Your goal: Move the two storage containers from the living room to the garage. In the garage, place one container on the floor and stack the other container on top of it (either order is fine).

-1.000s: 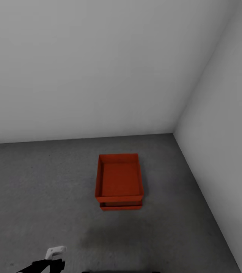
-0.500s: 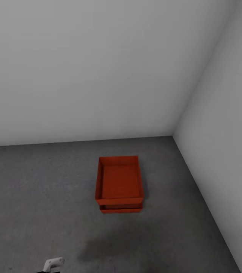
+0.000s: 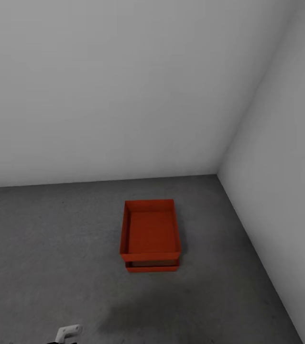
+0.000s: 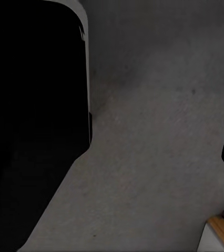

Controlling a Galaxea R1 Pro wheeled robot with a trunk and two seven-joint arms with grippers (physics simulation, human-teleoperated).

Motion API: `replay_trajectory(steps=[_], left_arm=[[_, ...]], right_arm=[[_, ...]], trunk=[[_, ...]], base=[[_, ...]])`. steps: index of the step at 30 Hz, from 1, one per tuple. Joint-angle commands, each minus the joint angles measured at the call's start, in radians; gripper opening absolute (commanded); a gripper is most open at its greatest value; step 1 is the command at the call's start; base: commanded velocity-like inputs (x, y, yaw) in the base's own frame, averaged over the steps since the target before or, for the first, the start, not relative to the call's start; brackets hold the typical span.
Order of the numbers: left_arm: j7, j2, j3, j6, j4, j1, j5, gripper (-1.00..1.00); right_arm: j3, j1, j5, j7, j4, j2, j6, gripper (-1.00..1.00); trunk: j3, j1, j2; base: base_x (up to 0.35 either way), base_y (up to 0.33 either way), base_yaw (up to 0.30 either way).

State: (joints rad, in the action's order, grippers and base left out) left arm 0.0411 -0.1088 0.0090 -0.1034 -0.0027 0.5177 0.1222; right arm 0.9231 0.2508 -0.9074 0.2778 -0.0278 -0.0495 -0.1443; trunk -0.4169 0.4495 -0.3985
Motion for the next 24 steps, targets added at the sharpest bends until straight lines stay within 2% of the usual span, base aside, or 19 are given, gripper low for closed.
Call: replay_trajectory(steps=[1, 24], left_arm=[[0.002, 0.0, 0.0, -0.004, 0.0, 0.0, 0.01, 1.0], [0.002, -0.001, 0.0, -0.001, 0.0, -0.008, 0.01, 1.0]], right_arm=[[0.008, 0.001, -0.009, 0.0, -0.003, -0.001, -0.004, 1.0], [0.008, 0.001, -0.008, 0.0, -0.003, -0.001, -0.004, 1.0]], trunk=[[0.0, 0.001, -0.001], [0.036, 0.001, -0.001]], base=[[0.0, 0.0, 0.0], [0.0, 0.0, 0.0]])
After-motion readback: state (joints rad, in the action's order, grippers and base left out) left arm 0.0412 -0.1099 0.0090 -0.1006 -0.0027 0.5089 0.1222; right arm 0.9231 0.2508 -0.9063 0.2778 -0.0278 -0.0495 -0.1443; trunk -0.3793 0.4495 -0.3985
